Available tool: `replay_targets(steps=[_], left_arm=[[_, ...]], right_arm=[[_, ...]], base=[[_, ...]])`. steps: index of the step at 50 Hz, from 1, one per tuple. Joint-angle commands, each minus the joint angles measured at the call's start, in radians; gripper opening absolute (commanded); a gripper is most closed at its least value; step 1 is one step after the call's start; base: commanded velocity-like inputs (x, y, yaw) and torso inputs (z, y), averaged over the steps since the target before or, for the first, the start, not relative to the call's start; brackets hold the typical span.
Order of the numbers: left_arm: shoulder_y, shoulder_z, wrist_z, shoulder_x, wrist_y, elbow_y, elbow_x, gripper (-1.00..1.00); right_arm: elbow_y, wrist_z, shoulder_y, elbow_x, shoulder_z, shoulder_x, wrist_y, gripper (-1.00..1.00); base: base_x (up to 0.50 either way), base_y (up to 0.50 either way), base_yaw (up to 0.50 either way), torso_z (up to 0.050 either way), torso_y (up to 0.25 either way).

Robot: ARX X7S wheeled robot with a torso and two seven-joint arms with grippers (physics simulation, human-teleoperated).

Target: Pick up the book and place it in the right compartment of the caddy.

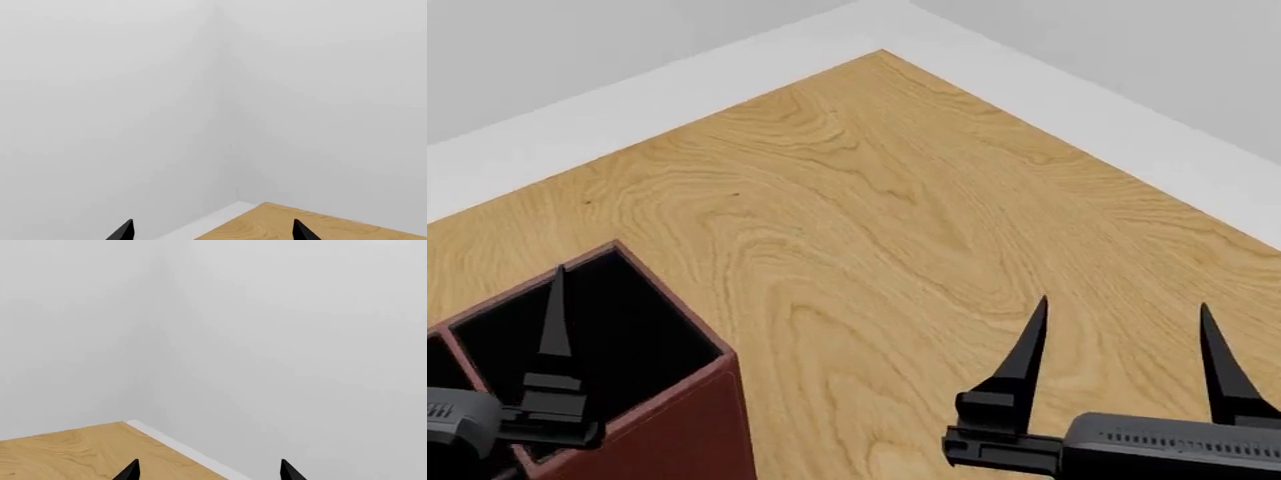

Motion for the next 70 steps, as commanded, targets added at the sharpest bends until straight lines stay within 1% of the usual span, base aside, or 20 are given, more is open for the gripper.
replay_targets(steps=[1, 18, 21, 27, 30, 31, 33, 34, 36, 38, 40, 44, 48, 51, 53, 56, 60, 62, 65, 70], left_arm=[[-0.001, 0.004, -0.005, -0.004, 0.001, -0.001, -0.004, 1.00], [-0.001, 0.001, -0.008, -0.006, -0.007, 0.002, -0.026, 1.00], [-0.011, -0.016, -0.025, -0.007, -0.139, 0.069, -0.067, 1.00], [-0.061, -0.008, -0.039, -0.051, -0.440, 0.306, -0.140, 1.00], [-0.098, -0.041, -0.039, -0.061, -0.591, 0.431, -0.211, 1.00], [-0.110, -0.052, -0.051, -0.069, -0.614, 0.444, -0.247, 1.00], [-0.163, -0.080, -0.199, -0.158, -0.634, 0.445, -0.497, 1.00], [-0.187, -0.067, -0.279, -0.213, -0.615, 0.445, -0.591, 1.00], [-0.279, -0.038, -0.506, -0.373, -0.544, 0.445, -0.891, 1.00], [-0.343, -0.036, -0.624, -0.455, -0.510, 0.444, -1.118, 1.00], [-0.407, -0.041, -0.705, -0.514, -0.497, 0.444, -1.283, 1.00], [-0.492, -0.018, -0.787, -0.577, -0.488, 0.444, -1.479, 1.00], [-0.575, -0.099, -0.916, -0.570, -0.550, 0.445, -1.801, 1.00], [-0.656, -0.075, -1.051, -0.575, -0.599, 0.444, -1.945, 1.00], [-0.686, -0.072, -1.086, -0.577, -0.608, 0.441, -2.024, 1.00], [-0.771, 0.016, -1.203, -0.619, -0.595, 0.430, -2.103, 1.00], [-0.813, 0.083, -1.314, -0.669, -0.509, 0.443, -2.195, 1.00], [-0.837, 0.117, -1.319, -0.717, -0.468, 0.445, -2.195, 1.00], [-0.859, 0.112, -1.320, -0.709, -0.443, 0.446, -2.283, 1.00], [-0.824, 0.140, -1.320, -0.727, -0.419, 0.446, -2.288, 1.00]], right_arm=[[0.004, -0.007, -0.002, 0.030, 0.013, 0.001, -0.016, 1.00], [-0.005, 0.013, 0.002, 0.016, -0.001, 0.004, 0.018, 1.00], [-0.012, 0.011, 0.000, 0.023, 0.004, 0.006, 0.019, 1.00], [-0.018, 0.011, -0.003, 0.034, 0.015, 0.009, 0.018, 1.00], [-0.029, 0.007, -0.008, 0.049, 0.029, 0.009, 0.019, 1.00], [-0.032, 0.008, -0.009, 0.051, 0.031, 0.010, 0.020, 1.00], [-0.039, 0.007, -0.011, 0.056, 0.035, 0.010, 0.020, 1.00], [-0.042, 0.007, -0.012, 0.058, 0.036, 0.010, 0.021, 1.00], [-0.043, 0.007, -0.012, 0.061, 0.038, 0.010, 0.022, 1.00], [-0.042, 0.006, -0.012, 0.064, 0.037, 0.010, 0.022, 1.00], [-0.043, 0.005, -0.012, 0.067, 0.037, 0.011, 0.025, 1.00], [-0.049, 0.005, -0.015, 0.074, 0.040, 0.011, 0.028, 1.00], [-0.057, 0.004, -0.018, 0.084, 0.047, 0.011, 0.030, 1.00], [-0.061, 0.004, -0.019, 0.086, 0.046, 0.012, 0.032, 1.00], [-0.069, 0.004, -0.020, 0.091, 0.050, 0.013, 0.034, 1.00], [-0.078, 0.005, -0.024, 0.098, 0.057, 0.013, 0.035, 1.00], [-0.085, 0.007, -0.027, 0.102, 0.059, 0.013, 0.034, 1.00], [-0.086, 0.008, -0.027, 0.102, 0.058, 0.014, 0.034, 1.00], [-0.090, 0.009, -0.029, 0.104, 0.059, 0.015, 0.034, 1.00], [-0.094, 0.009, -0.032, 0.110, 0.063, 0.018, 0.033, 1.00]], base=[[0.37, -0.34, 0.00, 0.000, 0.000], [0.00, 0.00, 0.00, 0.000, 0.001], [0.00, 0.00, 0.00, 0.000, 0.000], [0.00, 0.00, 0.00, 0.000, 0.000], [0.00, 0.00, 0.00, 0.000, 0.000], [0.00, 0.00, 0.00, 0.000, 0.000], [0.00, 0.00, 0.00, 0.000, 0.000], [0.00, 0.00, 0.00, 0.000, 0.000], [0.00, 0.00, 0.00, 0.000, 0.000], [0.00, 0.00, 0.00, 0.000, 0.000], [0.00, 0.00, 0.00, 0.000, 0.000], [0.00, 0.00, 0.00, 0.000, 0.000], [0.00, 0.00, 0.00, 0.000, 0.000], [0.00, 0.00, 0.00, 0.000, 0.000], [0.00, 0.00, 0.00, 0.000, 0.000], [0.00, 0.00, 0.00, 0.000, 0.000], [0.00, 0.00, 0.00, 0.000, 0.000], [0.00, 0.00, 0.00, 0.000, 0.000], [0.00, 0.00, 0.00, 0.000, 0.000], [0.00, 0.00, 0.00, 0.000, 0.000]])
